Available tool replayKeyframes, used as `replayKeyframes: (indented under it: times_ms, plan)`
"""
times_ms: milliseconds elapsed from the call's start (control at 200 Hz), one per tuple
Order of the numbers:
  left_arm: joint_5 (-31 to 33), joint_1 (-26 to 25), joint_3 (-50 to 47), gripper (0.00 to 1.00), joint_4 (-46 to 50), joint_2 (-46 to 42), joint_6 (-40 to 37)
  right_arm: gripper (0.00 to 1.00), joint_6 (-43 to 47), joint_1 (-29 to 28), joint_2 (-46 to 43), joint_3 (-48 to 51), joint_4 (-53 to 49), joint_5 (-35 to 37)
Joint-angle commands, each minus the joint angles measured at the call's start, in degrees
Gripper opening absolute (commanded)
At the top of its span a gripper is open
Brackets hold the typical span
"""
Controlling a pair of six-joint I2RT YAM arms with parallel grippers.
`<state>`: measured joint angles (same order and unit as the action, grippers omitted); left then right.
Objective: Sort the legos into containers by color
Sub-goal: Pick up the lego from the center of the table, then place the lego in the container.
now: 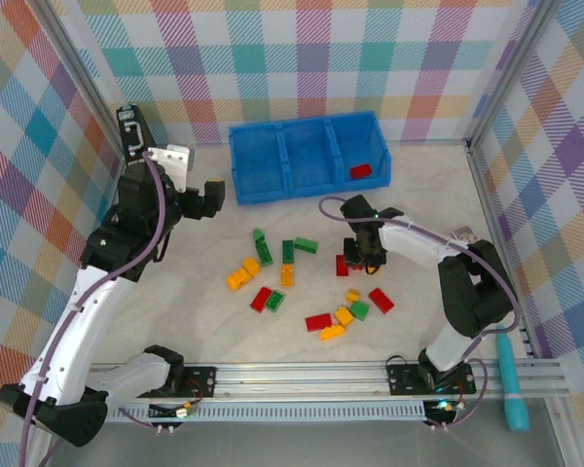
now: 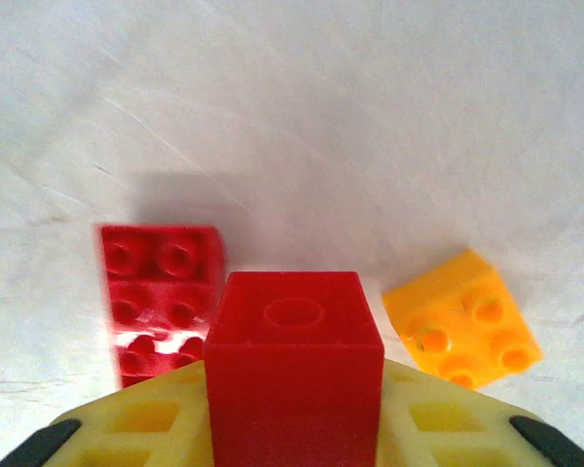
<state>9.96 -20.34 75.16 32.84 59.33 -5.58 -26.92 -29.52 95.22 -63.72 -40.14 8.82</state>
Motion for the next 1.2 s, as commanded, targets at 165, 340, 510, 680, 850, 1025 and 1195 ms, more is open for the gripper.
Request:
replayKeyframes:
  times_ms: [165, 340, 510, 680, 850, 1025, 1195]
  plan:
    - [2.11, 0.47, -0.59, 1.00, -1.29, -1.49, -0.21, 0.37, 13.13, 5.96, 5.12, -19.36, -3.29, 6.04]
    - [1.69, 0.47, -1.02, 1.00, -1.72, -2.54, -0.35, 0.37, 18.53, 9.35, 13.27, -30.54, 0.92, 8.32]
    - [-0.17, 0.40, -0.28, 1.00, -1.29, -1.85, -0.39, 0.38, 18.14, 11.46, 22.47, -40.55, 5.74, 7.18]
    - [0.34, 0.30, 0.57, 1.00, -0.94, -1.25, 0.05, 0.39, 17.82, 13.00, 34.32, -54.86, 4.25, 6.61]
    - [1.38, -0.58, 1.45, 1.00, -0.28, -1.07, -0.57, 0.47, 19.18, 13.35, 41.16, -64.68, 2.85, 8.70]
    - [3.23, -1.62, 1.86, 1.00, 0.43, 0.11, -1.45, 0.55, 19.96, 13.61, 39.88, -65.01, 3.77, 7.60]
    - [2.35, -1.81, 2.30, 1.00, 0.87, 1.25, -1.37, 0.57, 20.05, 13.65, 35.74, -62.69, 0.89, 6.47]
